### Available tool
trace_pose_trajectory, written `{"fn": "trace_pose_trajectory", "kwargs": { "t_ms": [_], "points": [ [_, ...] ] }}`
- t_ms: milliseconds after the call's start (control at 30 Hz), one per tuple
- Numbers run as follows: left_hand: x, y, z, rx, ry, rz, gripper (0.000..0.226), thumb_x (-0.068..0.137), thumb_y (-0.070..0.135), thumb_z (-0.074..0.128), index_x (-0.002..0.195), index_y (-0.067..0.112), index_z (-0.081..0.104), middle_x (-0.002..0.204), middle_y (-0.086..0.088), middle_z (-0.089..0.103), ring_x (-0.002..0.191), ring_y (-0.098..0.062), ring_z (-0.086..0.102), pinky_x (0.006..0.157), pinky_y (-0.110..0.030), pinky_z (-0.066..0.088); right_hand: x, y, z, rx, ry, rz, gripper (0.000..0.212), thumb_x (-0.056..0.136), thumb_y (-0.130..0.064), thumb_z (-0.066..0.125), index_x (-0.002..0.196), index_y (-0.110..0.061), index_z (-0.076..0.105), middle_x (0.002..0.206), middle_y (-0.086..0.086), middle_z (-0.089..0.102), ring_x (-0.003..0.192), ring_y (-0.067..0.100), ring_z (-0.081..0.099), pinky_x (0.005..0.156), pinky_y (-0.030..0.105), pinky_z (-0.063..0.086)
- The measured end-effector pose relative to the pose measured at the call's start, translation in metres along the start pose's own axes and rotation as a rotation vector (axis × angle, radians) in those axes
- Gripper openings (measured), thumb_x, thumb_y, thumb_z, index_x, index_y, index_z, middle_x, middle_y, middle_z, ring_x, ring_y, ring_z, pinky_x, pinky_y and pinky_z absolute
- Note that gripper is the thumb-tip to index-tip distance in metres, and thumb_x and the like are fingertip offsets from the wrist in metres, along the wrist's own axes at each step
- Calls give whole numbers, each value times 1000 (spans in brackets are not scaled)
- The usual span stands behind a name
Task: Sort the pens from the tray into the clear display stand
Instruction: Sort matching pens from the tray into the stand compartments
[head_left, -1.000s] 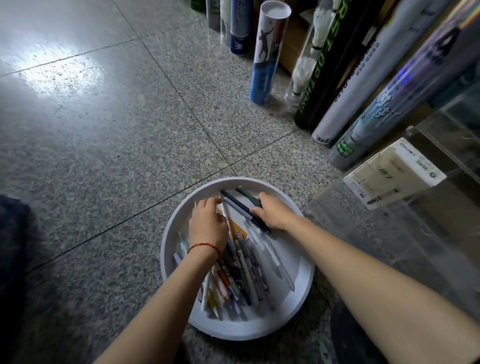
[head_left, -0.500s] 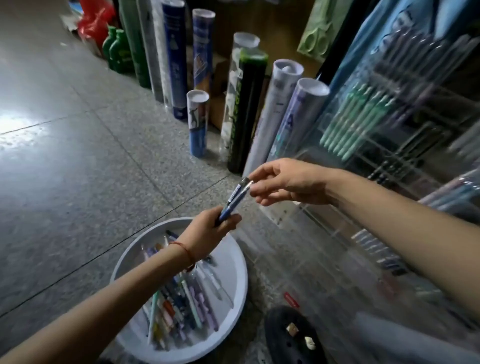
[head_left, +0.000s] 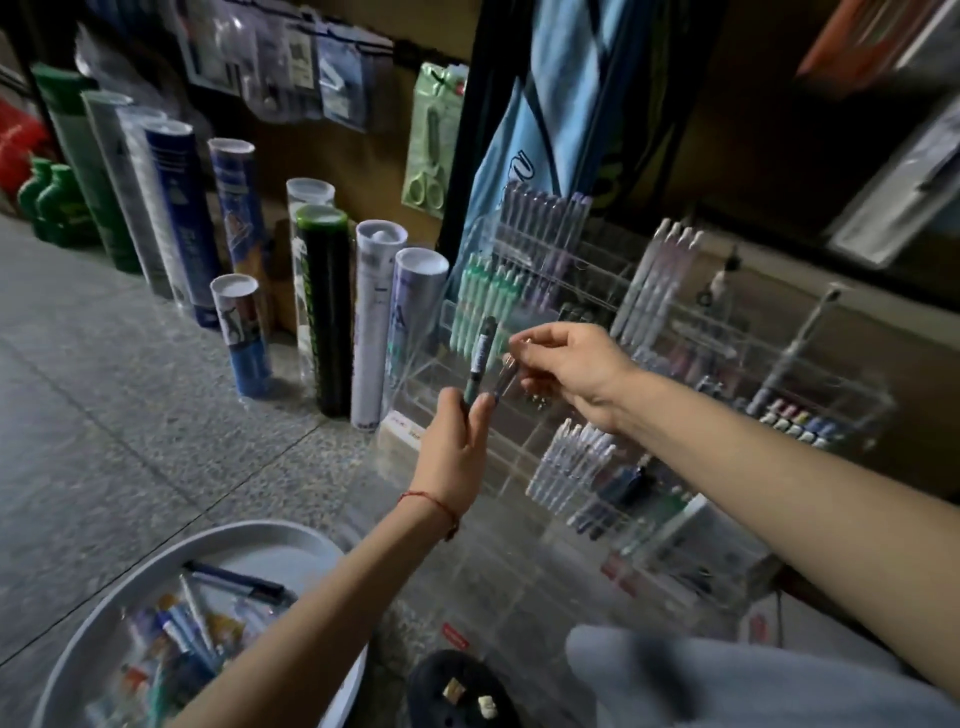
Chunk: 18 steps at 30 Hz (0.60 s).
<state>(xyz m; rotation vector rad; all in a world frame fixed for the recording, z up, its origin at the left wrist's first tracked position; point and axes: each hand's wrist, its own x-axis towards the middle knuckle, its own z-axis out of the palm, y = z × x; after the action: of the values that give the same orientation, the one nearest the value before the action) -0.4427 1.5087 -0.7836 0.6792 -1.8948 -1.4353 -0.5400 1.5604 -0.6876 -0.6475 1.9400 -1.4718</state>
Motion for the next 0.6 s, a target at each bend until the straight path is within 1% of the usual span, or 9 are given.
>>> {"fn": "trace_pose_trajectory", "kwargs": {
  "t_ms": [133, 200, 233, 267, 333, 400, 467, 533, 600],
  "points": [
    [7, 9, 23, 28, -10, 36, 19, 98, 24, 39, 87, 9, 33, 62, 4, 35, 54, -10, 32, 54, -31, 21, -1, -2, -15, 76, 122, 101, 13, 88, -2, 58, 77, -7, 59, 68, 5, 56, 43, 7, 52, 40, 14, 48],
    [11, 10, 33, 23, -22, 54, 20, 98, 23, 39, 81, 13, 34, 63, 5, 35, 55, -9, 32, 52, -31, 20, 1, -2, -19, 58, 149, 116, 15, 89, -1, 56, 76, -8, 58, 69, 5, 57, 41, 7, 52, 40, 14, 47],
    [14, 12, 37, 17, -34, 59, 23, 98, 23, 38, 76, 17, 34, 64, 5, 36, 56, -9, 32, 51, -28, 23, 2, -2, -22, 24, 165, 100, 18, 90, 0, 55, 75, -10, 58, 70, 5, 58, 41, 6, 53, 41, 14, 47],
    [17, 13, 42, 7, -42, 53, 27, 99, 23, 37, 72, 20, 33, 65, 5, 37, 57, -10, 33, 52, -25, 25, 2, -3, -27, -26, 186, 69, 20, 91, -1, 54, 74, -11, 59, 72, 5, 60, 45, 7, 56, 43, 15, 48],
    [25, 14, 50, -16, -22, 8, 28, 99, 21, 36, 71, 19, 36, 68, 2, 42, 60, -12, 36, 57, -27, 28, 2, -7, -39, -116, 232, -26, 19, 91, -4, 55, 74, -11, 59, 81, 8, 65, 61, 12, 59, 53, 17, 50],
    [33, 12, 53, -2, 25, -40, 23, 99, 20, 36, 79, 11, 44, 78, -7, 52, 70, -20, 46, 65, -32, 34, 2, -9, -52, -189, 270, -109, 14, 91, -5, 55, 78, -6, 61, 94, 13, 66, 69, 14, 60, 59, 17, 53],
    [40, 3, 53, 59, 32, -44, 22, 98, 21, 37, 88, 6, 49, 87, -14, 58, 78, -27, 52, 69, -36, 40, 0, -5, -60, -359, 292, -219, 9, 91, -6, 55, 91, -1, 62, 97, 14, 64, 71, 15, 61, 65, 19, 54],
    [45, -11, 49, 151, -13, -48, 23, 98, 24, 39, 86, 7, 48, 80, -10, 55, 74, -28, 50, 64, -35, 38, 0, 4, -61, -646, 268, -333, 15, 91, -12, 57, 103, -4, 63, 95, 6, 62, 78, 13, 59, 73, 22, 51],
    [46, -23, 45, 238, -51, -45, 23, 98, 25, 40, 82, 10, 45, 75, -7, 52, 71, -27, 47, 58, -32, 33, 0, 17, -55, -777, 195, -342, 19, 90, -15, 58, 108, -9, 63, 92, -1, 60, 76, 8, 55, 72, 22, 47]
  ]
}}
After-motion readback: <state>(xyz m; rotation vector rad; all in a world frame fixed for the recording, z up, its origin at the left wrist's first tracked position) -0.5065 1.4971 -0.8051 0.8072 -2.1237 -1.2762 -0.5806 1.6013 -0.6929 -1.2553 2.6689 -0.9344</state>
